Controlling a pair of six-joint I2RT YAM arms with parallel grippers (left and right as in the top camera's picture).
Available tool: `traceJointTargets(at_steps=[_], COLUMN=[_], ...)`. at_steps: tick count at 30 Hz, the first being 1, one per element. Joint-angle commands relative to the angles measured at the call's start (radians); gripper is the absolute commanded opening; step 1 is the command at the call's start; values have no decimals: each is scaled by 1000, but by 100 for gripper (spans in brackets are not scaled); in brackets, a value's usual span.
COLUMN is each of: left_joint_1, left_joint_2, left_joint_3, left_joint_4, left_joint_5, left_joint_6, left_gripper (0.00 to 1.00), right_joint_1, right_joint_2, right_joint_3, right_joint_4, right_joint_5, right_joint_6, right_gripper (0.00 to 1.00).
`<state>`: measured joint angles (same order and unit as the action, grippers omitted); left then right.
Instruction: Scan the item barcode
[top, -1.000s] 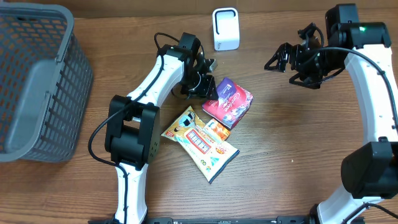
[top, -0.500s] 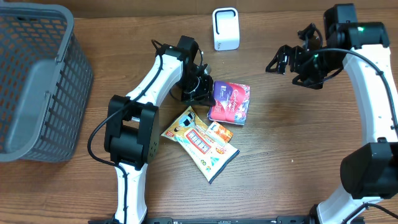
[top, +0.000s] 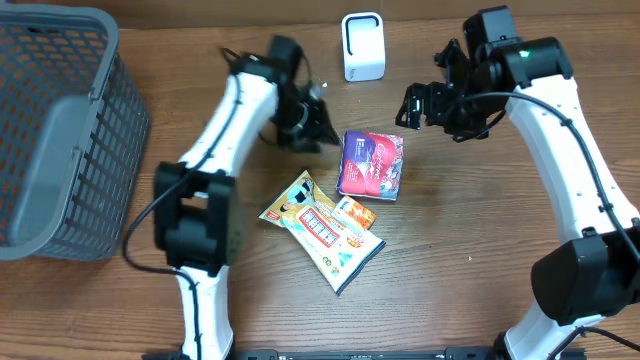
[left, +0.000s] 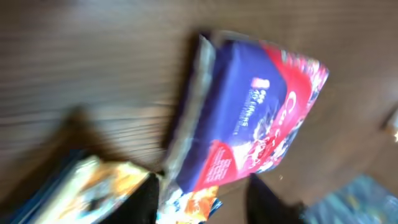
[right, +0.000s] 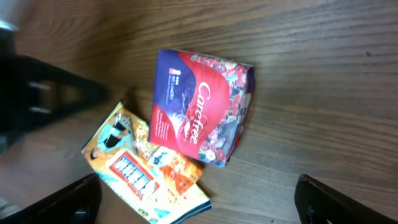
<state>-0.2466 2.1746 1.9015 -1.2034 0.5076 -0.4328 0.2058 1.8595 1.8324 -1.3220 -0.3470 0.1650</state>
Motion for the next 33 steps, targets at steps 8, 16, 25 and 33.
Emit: traceJointTargets(at_steps=[8,16,25,33], left_joint_1=[193,225,225,225], left_joint_2=[-65,-65,-65,-65], left_joint_3=[98,98,98,98], left_joint_4=[-107,-132,-143,-152], left_joint_5=[-253,-344,-362,-389], left_joint_6=[-47,-48,-47,-47], left_gripper=[100,100,100,100], right_joint_1=[217,419,533,555], right_joint_2=[24,155,299,375], right_joint_3=[-61,-67,-67,-67], right_joint_4=[172,236,280,282], right_joint_5=[286,552,693,871], right_joint_6=[208,282,334,332], right_gripper=[87,81,80,81])
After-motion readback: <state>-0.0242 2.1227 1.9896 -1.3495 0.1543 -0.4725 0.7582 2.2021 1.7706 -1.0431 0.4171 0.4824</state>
